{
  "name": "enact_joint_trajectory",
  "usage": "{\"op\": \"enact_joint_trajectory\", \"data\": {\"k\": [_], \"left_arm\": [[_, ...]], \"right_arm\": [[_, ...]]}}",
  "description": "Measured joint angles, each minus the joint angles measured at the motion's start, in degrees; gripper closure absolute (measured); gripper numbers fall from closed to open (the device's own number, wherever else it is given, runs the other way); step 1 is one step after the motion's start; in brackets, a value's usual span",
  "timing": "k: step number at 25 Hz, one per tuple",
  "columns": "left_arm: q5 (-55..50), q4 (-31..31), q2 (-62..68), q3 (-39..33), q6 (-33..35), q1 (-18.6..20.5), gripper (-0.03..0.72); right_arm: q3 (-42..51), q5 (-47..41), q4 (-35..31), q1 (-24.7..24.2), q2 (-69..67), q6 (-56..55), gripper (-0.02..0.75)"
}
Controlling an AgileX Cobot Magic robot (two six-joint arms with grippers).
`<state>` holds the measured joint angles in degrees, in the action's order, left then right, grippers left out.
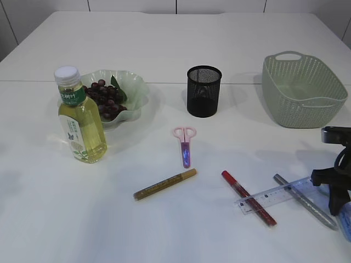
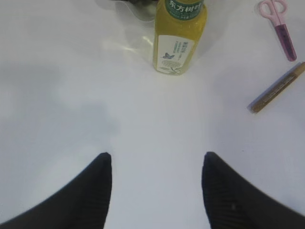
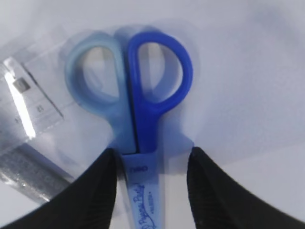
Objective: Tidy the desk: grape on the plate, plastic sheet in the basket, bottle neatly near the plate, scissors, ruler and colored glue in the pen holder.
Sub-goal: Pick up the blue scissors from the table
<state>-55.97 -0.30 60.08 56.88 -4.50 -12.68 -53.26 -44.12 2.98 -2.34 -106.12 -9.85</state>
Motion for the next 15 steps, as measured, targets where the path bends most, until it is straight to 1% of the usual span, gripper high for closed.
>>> {"op": "enact_joint_trajectory", "data": {"k": [11, 15], "left_arm": [[0.0, 0.0, 0.0, 0.0, 0.0, 0.0, 0.253], [0.0, 0.0, 0.0, 0.0, 0.0, 0.0, 0.253]], "right_arm": [[-0.6, 0.4, 0.0, 0.0, -0.6, 2.5, 0.358], [-0.7, 1.1, 0.0, 0.0, -1.0, 3.5, 0.425]]}}
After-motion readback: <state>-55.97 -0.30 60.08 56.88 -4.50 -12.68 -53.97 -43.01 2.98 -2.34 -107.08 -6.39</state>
